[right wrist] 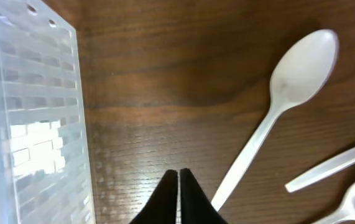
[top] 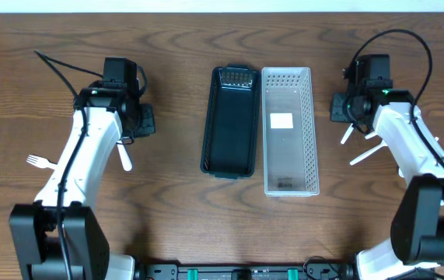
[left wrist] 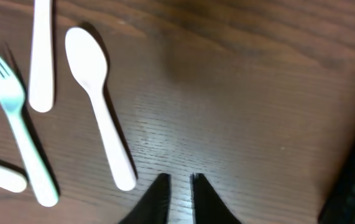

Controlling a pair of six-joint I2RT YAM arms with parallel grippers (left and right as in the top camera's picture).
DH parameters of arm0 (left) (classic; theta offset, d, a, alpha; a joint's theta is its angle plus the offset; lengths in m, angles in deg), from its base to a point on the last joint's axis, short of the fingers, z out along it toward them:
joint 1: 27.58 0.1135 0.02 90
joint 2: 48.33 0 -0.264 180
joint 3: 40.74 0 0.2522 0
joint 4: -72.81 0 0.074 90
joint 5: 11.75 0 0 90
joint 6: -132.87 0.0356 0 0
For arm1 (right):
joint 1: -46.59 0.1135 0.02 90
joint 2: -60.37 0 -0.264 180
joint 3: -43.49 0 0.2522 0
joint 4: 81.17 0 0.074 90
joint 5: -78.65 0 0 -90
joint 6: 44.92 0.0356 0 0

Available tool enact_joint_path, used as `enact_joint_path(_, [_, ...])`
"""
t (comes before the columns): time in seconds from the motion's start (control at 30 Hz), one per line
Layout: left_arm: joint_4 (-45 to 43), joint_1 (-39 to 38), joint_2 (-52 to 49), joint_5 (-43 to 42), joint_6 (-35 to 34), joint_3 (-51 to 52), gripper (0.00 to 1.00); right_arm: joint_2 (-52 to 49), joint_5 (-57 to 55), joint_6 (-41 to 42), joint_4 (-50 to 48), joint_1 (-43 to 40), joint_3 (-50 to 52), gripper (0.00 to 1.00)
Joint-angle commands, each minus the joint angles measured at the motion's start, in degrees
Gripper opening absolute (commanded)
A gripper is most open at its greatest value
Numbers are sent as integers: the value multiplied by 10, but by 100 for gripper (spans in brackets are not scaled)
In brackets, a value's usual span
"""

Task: Pack container
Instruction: 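Reach the right gripper to a white spoon and grasp its handle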

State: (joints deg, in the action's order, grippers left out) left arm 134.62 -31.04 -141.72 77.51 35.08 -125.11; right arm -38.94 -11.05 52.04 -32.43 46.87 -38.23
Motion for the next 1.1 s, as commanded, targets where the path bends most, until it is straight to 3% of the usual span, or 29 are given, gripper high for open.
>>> enact_joint_path(0.0, [3,2,-14,-1,0,-10,6,-21,11,-4,5,17,-8,4])
enact_joint_path(0.4, [3,2,-17,-1,0,-10,6,-52,110,-41,-12,87,-8,4])
enact_joint_path(0.67, [3,2,-17,-1,0,-10,6,-52,70,-35,-27,90,-9,5])
enact_joint_path(0.7, [3,2,-17,-1,0,-10,7,-52,50,-29,-28,87,-9,9])
enact_joint_path(0.8, [1,2,-17,-1,2,-10,29,-48,-36,-5,-27,72,-18,21])
enact_joint_path(0.87, [2,2,-17,-1,2,-10,39,-40,-66,-3,-24,61,-31,40])
enact_joint_path(0.9, [3,2,-17,-1,2,-10,43,-32,-77,-4,-20,54,-43,56])
enact_joint_path(1.0, [6,2,-17,-1,2,-10,51,-11,-85,-7,-18,36,-70,65])
enact_joint_path(1.07, [8,2,-17,-1,2,-10,55,-2,-91,11,-17,21,-87,66])
